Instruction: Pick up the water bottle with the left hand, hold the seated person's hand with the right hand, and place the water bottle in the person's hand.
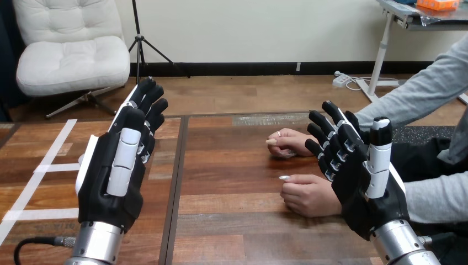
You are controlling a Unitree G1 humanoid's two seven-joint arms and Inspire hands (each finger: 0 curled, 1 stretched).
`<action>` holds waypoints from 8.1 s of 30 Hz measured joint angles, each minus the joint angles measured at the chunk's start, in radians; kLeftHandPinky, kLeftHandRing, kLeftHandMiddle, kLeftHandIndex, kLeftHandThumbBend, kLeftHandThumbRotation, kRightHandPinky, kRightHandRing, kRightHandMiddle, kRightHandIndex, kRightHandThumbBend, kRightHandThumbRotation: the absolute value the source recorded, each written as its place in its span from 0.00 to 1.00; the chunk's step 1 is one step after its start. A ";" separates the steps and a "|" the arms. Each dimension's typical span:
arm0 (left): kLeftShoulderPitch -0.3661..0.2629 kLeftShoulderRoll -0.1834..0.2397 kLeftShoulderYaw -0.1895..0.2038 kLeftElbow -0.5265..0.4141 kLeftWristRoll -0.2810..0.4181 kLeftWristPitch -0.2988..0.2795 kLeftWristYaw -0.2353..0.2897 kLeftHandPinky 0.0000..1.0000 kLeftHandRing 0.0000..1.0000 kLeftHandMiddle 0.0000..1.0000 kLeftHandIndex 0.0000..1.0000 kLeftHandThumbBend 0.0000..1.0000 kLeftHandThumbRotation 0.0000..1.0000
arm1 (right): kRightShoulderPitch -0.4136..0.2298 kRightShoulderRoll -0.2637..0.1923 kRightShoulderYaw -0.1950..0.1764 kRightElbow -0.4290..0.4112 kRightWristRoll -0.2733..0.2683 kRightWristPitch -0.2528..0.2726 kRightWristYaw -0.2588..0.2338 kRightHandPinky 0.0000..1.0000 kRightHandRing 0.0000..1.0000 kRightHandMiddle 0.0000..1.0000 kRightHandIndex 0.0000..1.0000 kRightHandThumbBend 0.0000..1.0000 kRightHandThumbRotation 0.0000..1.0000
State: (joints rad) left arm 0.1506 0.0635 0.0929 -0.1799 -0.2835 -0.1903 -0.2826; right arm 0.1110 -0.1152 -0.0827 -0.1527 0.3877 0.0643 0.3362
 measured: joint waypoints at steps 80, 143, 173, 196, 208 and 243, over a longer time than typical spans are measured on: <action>-0.163 0.173 0.327 0.076 0.025 -0.191 0.136 1.00 1.00 0.97 0.92 0.90 0.91 | 0.000 0.000 0.001 0.000 0.001 0.001 0.017 1.00 1.00 0.97 1.00 1.00 1.00; -0.160 0.166 0.282 0.513 0.079 -0.109 0.121 1.00 1.00 1.00 1.00 0.57 0.90 | 0.000 -0.001 0.000 0.000 0.004 0.007 0.024 1.00 0.99 0.96 0.99 1.00 1.00; -0.199 0.169 0.265 0.640 0.083 -0.032 0.120 1.00 1.00 1.00 1.00 0.58 0.85 | 0.000 -0.001 -0.002 0.000 0.009 0.007 0.034 1.00 0.99 0.96 0.99 1.00 1.00; -0.236 0.223 0.233 0.716 0.159 0.023 0.108 1.00 1.00 1.00 1.00 0.62 0.81 | 0.000 -0.001 -0.002 0.000 0.008 0.007 0.033 1.00 0.98 0.95 0.98 1.00 1.00; -0.264 0.263 0.211 0.752 0.222 0.050 0.122 1.00 1.00 1.00 1.00 0.67 0.83 | 0.000 -0.001 -0.002 0.000 0.009 0.007 0.033 1.00 0.97 0.95 0.98 1.00 1.00; -0.280 0.315 0.156 0.824 0.297 -0.015 0.167 1.00 1.00 1.00 1.00 1.00 0.98 | 0.000 -0.001 -0.004 0.000 0.011 0.007 0.035 1.00 0.97 0.94 0.97 1.00 1.00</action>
State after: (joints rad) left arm -0.1298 0.3781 0.2486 0.6438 0.0133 -0.2056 -0.1157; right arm 0.1111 -0.1163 -0.0866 -0.1531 0.3988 0.0709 0.3717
